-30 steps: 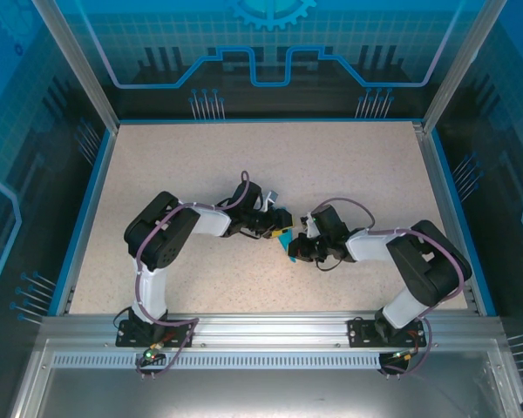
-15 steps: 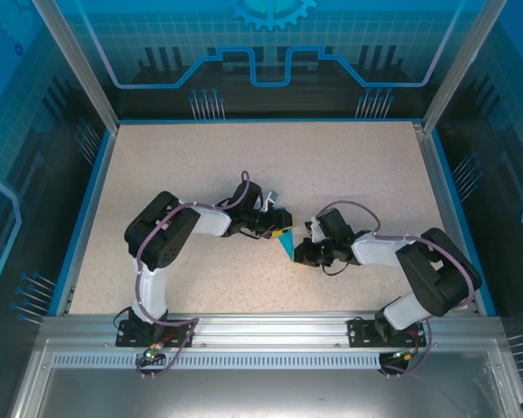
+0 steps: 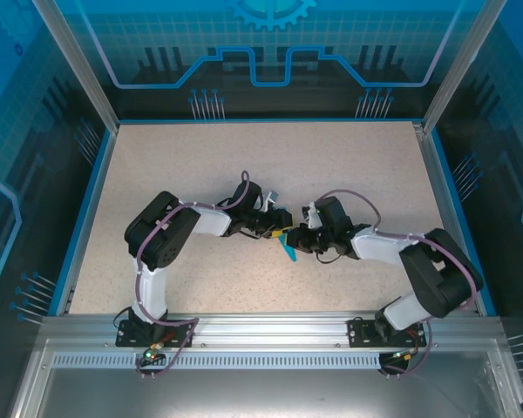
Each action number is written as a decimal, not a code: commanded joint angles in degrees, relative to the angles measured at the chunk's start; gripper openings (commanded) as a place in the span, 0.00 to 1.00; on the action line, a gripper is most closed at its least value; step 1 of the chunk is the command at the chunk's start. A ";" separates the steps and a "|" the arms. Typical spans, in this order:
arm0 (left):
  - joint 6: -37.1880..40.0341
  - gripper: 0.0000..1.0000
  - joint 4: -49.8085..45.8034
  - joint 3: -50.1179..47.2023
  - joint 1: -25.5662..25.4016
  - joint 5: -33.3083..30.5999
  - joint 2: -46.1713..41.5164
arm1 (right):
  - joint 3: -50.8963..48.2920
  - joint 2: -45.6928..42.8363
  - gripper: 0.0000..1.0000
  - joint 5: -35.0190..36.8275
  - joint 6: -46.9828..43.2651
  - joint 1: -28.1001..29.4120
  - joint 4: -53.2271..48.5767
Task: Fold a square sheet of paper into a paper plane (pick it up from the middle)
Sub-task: Fold the wing for the fifth time at the center of the table.
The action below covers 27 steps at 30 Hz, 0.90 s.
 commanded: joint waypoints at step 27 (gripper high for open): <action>1.59 0.48 -5.11 0.00 0.30 -2.51 3.19 | -0.18 5.70 0.13 -0.82 -0.67 -1.48 -0.25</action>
